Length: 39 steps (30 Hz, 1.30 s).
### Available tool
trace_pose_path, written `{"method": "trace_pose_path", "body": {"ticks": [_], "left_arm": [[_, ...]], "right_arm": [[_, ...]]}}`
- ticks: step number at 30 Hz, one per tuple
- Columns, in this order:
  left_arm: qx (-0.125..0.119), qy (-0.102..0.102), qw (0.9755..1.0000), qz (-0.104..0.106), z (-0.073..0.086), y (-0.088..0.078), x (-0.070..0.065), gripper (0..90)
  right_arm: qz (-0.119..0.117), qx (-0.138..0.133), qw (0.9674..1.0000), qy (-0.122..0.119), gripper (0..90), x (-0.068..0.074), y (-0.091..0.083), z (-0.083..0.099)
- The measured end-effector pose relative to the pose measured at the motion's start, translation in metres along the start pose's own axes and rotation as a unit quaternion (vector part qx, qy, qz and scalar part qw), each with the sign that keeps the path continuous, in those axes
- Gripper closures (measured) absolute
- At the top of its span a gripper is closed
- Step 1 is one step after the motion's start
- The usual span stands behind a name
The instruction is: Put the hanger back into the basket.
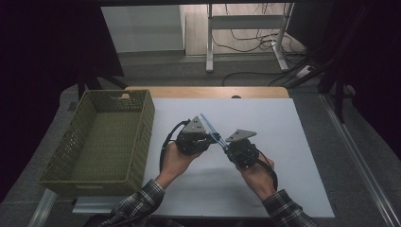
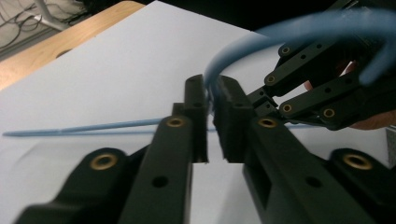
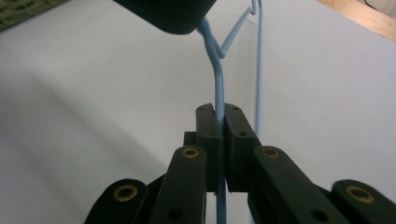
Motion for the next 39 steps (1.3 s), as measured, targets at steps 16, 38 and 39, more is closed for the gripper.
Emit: {"method": "trace_pose_path", "body": {"ticks": [16, 38, 39], "left_arm": [[0.074, 0.057, 0.9955, 0.02, 0.021, -0.021, 0.019, 37.5], [0.165, 0.201, 0.9642, 0.053, 0.006, -0.006, 0.007, 80.7], [0.171, 0.207, 0.9616, 0.055, 0.006, -0.006, 0.004, 84.0]], "right_arm": [[-0.147, -0.016, 0.9889, 0.017, 86.3, -0.016, -0.026, 0.005], [-0.188, -0.003, 0.9806, -0.057, 85.6, -0.012, -0.033, 0.002], [-0.178, -0.005, 0.9822, -0.061, 85.2, -0.012, -0.033, 0.002]]}}
Point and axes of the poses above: each handheld gripper's, and its own axes: y roughly forward along the jaws, z roughly out of its underside, x roughly to its left, the point moved 2 cm from there along y, roughly forward along the jaws, and after that the axes turned 11 degrees about x, right-handed, at the moved point
